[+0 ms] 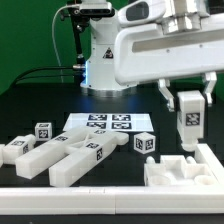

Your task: Assemble chair

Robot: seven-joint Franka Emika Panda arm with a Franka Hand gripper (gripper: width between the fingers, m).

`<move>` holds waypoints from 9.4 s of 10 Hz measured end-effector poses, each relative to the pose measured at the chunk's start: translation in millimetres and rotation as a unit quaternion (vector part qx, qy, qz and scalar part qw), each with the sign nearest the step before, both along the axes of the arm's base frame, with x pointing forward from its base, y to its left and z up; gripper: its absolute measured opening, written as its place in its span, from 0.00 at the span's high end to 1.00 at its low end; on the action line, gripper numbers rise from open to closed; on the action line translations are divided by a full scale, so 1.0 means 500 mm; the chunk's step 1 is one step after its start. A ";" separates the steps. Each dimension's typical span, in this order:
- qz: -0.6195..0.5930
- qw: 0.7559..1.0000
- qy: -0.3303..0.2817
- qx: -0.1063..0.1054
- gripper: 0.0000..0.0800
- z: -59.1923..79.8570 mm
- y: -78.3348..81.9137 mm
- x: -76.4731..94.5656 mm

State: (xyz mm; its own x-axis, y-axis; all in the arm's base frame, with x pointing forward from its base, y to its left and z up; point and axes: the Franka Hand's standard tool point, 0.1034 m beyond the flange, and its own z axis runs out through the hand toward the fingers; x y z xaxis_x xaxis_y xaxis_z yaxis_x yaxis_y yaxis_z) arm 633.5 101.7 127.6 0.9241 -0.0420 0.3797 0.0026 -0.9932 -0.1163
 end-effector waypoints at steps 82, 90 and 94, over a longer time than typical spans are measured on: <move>-0.130 0.972 0.192 0.041 0.19 -0.100 0.007 0.051; -0.094 0.979 0.180 0.025 0.64 -0.097 0.017 0.054; -0.462 0.862 0.186 0.095 0.64 -0.099 0.007 0.056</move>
Offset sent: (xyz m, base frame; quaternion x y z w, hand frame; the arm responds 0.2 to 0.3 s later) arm 0.0000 0.0000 0.0000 0.0000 0.0000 0.0000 1.0000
